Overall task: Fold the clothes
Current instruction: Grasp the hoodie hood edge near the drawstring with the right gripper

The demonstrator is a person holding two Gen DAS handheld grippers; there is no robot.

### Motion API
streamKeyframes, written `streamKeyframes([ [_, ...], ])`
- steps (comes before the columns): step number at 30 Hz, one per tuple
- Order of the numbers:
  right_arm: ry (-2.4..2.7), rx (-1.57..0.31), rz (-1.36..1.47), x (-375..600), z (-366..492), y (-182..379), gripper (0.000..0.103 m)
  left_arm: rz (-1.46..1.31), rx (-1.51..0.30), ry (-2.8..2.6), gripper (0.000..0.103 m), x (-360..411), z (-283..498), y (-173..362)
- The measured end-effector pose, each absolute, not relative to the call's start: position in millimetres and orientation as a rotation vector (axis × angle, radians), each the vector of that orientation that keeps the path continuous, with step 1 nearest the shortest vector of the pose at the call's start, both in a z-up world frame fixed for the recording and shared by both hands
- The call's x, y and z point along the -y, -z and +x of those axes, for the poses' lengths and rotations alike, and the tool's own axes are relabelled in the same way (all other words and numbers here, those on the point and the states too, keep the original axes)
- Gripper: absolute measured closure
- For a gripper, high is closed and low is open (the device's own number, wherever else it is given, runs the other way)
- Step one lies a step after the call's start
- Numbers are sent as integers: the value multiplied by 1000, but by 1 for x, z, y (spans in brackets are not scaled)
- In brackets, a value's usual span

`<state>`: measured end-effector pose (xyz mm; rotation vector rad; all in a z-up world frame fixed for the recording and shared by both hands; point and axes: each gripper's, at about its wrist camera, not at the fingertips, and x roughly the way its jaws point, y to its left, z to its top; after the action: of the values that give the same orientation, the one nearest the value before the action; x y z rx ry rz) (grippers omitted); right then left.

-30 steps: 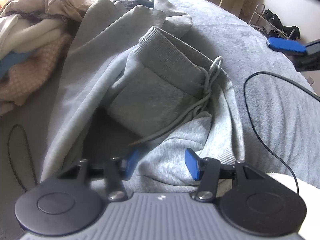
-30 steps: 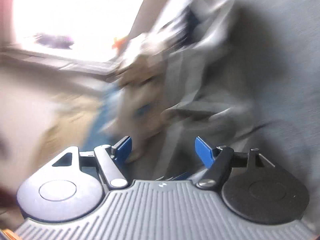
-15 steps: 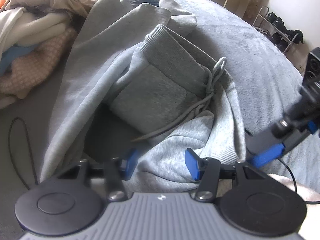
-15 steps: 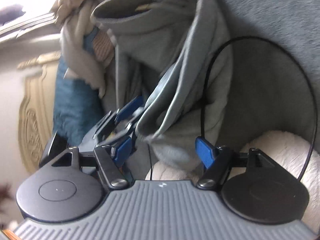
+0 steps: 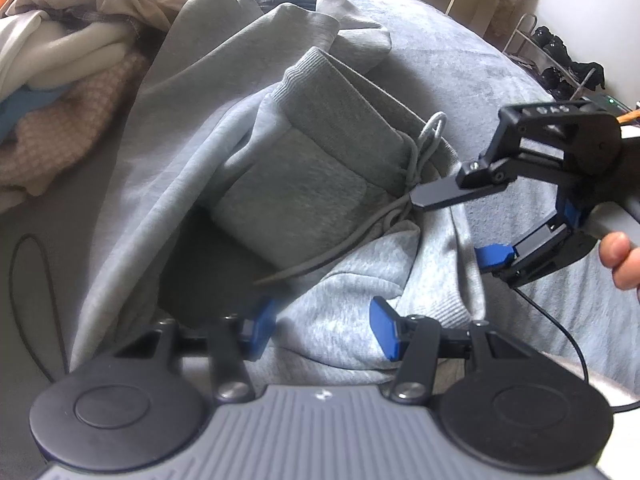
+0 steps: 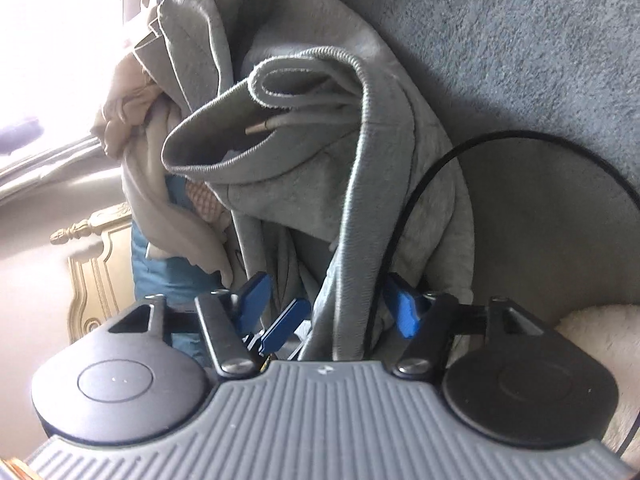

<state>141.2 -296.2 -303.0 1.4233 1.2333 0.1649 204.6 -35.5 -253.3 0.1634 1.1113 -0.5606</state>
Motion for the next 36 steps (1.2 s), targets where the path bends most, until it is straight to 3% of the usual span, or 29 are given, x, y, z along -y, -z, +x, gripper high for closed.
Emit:
streamKeyframes([
  [12, -55, -1313, 1153, 297, 150, 292, 88, 153, -1112, 614, 50, 52, 199, 254],
  [19, -108, -1309, 835, 296, 147, 263, 89, 227, -983, 650, 49, 60, 208, 228],
  [23, -127, -1310, 715, 305, 139, 256, 93, 355, -869, 649, 44, 69, 236, 219],
  [30, -190, -1326, 581, 299, 140, 257, 93, 691, -734, 834, 31, 102, 270, 236],
  [36, -241, -1349, 543, 298, 146, 261, 93, 805, -699, 945, 28, 106, 290, 248],
])
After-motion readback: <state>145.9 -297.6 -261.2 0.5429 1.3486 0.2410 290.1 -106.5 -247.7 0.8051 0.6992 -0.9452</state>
